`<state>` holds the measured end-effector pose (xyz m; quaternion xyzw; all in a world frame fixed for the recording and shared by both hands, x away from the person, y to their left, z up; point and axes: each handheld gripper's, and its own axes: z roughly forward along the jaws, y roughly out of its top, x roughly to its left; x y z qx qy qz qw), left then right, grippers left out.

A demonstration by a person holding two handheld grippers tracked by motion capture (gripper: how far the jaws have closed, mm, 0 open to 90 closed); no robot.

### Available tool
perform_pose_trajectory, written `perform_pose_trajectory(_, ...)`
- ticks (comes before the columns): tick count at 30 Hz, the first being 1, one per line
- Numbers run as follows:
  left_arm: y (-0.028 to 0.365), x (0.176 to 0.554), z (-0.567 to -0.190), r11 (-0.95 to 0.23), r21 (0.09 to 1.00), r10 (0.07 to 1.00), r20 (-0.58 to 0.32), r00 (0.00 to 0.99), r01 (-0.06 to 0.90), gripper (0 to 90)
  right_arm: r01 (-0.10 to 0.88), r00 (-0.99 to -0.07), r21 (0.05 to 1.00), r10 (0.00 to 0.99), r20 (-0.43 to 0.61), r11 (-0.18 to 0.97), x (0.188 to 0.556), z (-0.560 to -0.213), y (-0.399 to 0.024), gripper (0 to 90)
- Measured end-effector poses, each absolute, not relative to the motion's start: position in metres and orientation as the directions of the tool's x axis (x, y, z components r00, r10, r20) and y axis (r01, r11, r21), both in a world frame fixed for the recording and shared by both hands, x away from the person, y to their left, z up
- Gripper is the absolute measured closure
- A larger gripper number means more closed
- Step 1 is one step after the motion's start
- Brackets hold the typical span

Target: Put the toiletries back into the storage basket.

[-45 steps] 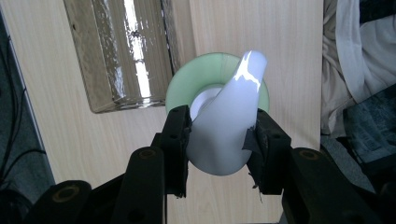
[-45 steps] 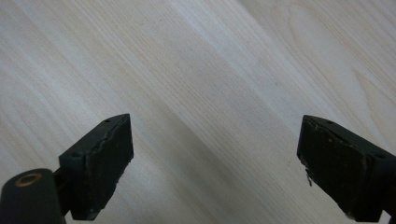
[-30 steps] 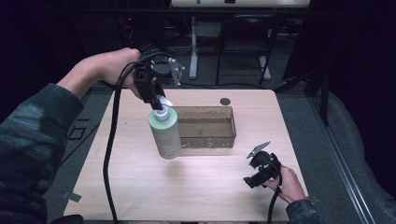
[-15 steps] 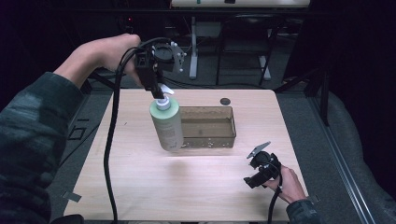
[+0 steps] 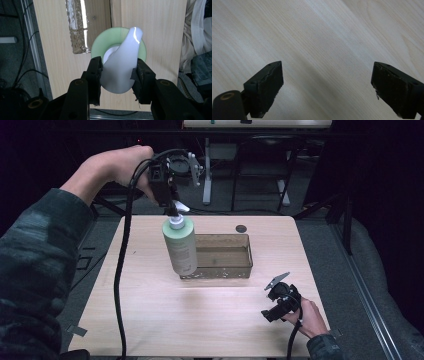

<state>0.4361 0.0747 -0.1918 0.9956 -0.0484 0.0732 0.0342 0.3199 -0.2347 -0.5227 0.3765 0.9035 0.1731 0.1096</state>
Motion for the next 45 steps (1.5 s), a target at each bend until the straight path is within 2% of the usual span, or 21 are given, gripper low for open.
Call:
perform_pose_trajectory(23, 0.06, 0.46, -0.197, -0.998, 0.031, -0.057, 0.171, 0.984, -0.063, 62.9, 0.643, -0.694, 0.387, 0.716, -0.069, 0.661, 0.319, -0.524, -0.234, 10.4)
perform_pose_trajectory(45, 0.059, 0.482, -0.209, -0.998, 0.061, -0.008, 0.209, 0.978, -0.021, 62.9, 0.646, -0.692, 0.388, 0.719, -0.067, 0.657, 0.317, -0.524, -0.235, 10.5)
